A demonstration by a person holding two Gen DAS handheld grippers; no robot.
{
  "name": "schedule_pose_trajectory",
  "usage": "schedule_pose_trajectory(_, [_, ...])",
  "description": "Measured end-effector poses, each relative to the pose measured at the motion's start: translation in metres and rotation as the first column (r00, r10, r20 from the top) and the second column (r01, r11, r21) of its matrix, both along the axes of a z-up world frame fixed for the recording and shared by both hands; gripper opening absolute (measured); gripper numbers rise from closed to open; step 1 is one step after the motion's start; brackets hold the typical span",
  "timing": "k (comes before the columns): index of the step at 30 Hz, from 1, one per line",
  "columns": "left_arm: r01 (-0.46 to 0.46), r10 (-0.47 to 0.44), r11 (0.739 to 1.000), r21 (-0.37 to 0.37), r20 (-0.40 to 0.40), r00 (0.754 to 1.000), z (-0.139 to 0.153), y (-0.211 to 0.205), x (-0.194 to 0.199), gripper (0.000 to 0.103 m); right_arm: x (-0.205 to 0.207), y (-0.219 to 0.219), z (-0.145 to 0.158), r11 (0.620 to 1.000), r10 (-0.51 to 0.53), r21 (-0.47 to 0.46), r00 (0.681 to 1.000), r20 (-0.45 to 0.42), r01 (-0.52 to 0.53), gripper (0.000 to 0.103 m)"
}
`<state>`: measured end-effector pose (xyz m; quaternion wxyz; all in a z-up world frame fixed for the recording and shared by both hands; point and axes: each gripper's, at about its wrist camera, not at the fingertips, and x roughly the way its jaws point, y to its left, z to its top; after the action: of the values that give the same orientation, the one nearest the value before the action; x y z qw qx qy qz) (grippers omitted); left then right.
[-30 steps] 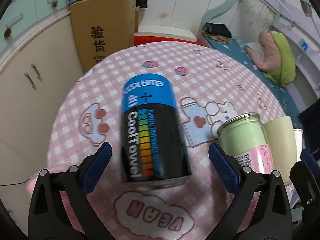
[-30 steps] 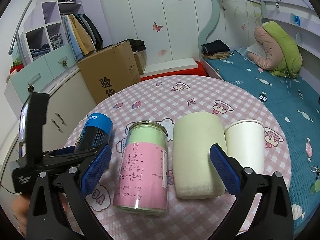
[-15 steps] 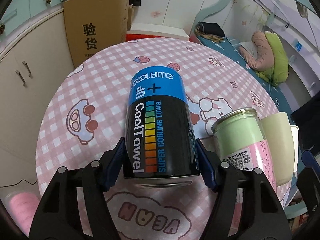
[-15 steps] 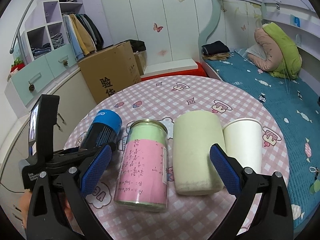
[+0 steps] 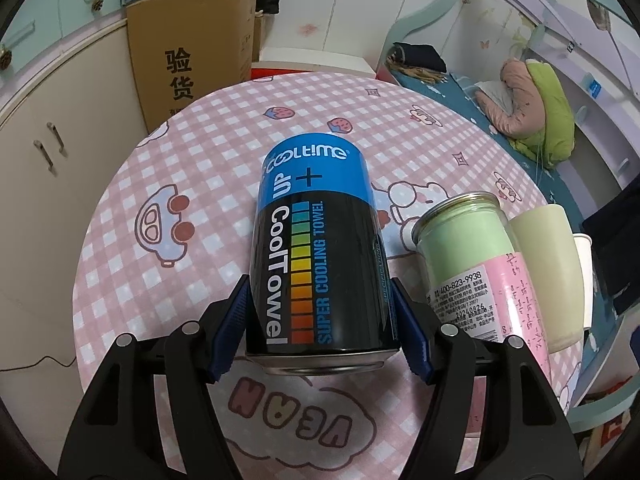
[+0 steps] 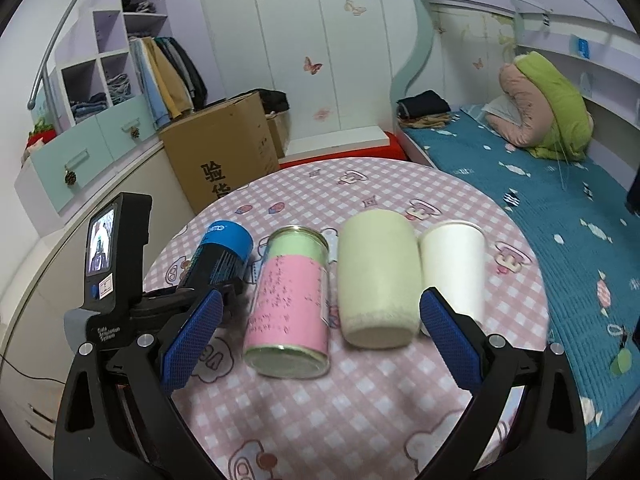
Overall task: Flip cup upright
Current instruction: 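Lift the CoolTowel can with the left tool and rotate it upright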
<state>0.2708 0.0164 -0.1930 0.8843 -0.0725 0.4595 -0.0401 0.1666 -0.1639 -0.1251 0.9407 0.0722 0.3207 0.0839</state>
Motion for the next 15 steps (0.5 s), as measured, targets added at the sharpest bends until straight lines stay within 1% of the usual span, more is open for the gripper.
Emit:
schedule_pose_trajectory(6, [0.009,-0.009,1.000,-0.019,0.006,1.000,0.002,-0.003,-0.015,0.067,-0.013,-0.004,0.004,1.000,-0.018,-0.005,1.000,0.013,0.018,0.095])
schedule_pose_trajectory(15, [0.034,-0.033,0.999,-0.018,0.027,0.999,0.005,0.000,-0.062,0.067,-0.029,0.002,0.002,1.000,-0.008,-0.019,1.000,0.012,0.008,0.095])
